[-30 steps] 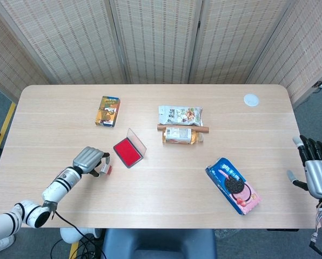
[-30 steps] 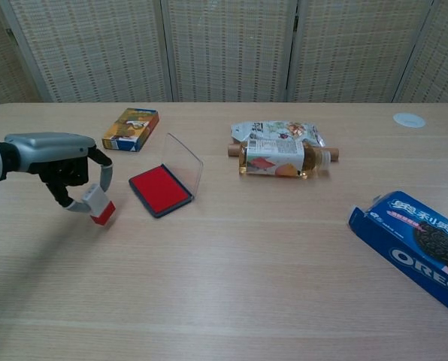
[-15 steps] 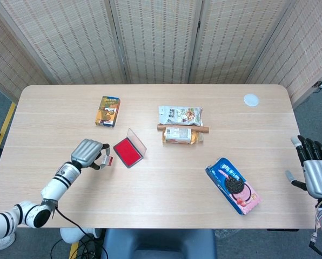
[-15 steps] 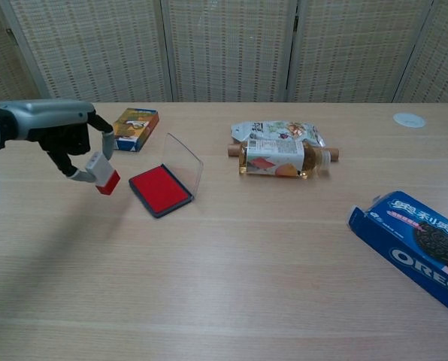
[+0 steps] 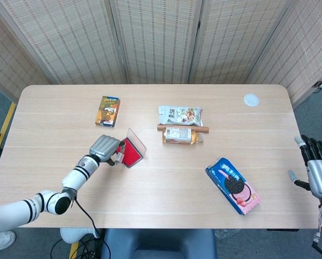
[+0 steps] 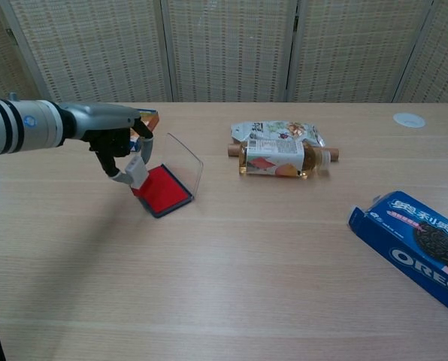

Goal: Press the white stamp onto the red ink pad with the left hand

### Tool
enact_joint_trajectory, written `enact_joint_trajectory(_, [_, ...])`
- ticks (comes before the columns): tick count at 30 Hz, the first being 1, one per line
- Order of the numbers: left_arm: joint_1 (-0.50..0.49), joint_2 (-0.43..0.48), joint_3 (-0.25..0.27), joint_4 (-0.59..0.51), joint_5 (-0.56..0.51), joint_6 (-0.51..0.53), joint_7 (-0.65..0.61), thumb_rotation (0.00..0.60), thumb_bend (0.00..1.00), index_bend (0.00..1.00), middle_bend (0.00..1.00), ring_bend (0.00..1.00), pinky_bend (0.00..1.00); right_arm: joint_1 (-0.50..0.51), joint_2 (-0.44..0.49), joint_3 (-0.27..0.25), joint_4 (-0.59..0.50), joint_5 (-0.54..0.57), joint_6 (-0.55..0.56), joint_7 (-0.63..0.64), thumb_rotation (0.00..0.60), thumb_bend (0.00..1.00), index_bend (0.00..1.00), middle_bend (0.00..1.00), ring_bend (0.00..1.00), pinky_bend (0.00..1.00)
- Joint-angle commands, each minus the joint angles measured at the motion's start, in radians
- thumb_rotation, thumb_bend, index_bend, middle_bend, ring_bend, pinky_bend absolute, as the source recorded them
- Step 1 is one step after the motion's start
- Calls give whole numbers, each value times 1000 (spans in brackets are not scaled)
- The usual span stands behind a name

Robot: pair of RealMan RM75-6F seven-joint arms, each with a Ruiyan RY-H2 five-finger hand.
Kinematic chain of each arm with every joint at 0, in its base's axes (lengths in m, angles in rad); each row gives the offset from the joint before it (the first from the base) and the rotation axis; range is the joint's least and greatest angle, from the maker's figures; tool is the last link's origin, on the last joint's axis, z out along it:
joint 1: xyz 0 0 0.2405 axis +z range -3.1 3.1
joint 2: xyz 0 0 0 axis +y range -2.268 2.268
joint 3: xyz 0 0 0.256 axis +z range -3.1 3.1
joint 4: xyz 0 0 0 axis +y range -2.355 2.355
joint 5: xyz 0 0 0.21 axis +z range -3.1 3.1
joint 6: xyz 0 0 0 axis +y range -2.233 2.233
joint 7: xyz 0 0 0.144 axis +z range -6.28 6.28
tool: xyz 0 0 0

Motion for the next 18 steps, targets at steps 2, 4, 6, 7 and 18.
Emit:
enact_joint_trajectory(2, [-37, -17, -2, 28, -41, -26, 26, 600, 577, 786, 1000, 821, 802, -1, 3, 4, 3, 7, -1, 10, 600, 304, 0, 0, 0, 0])
enact_joint_trajectory(4, [-53, -25, -2, 42, -61, -39, 31, 600, 577, 786, 1000, 821, 802, 0, 5, 7, 5, 10, -2, 16, 600, 304, 0, 0, 0, 0])
enact_joint_trajectory(6, [-66, -35, -1, 59, -72, -49, 33, 600, 577, 786, 1000, 821, 802, 0, 6, 8, 6, 12, -4, 19, 600, 303, 0, 0, 0, 0])
enact_joint_trajectory(7, [-72, -41, 0, 68, -76, -55, 32, 600, 577, 786, 1000, 821, 802, 0, 7, 8, 6, 12, -4, 21, 600, 303, 0, 0, 0, 0])
enact_joint_trajectory(18, [-127, -118, 6, 219, -71, -142, -25, 600, 577, 786, 1000, 821, 802, 0, 14, 20, 17, 34, -12, 44, 600, 303, 0, 0, 0, 0])
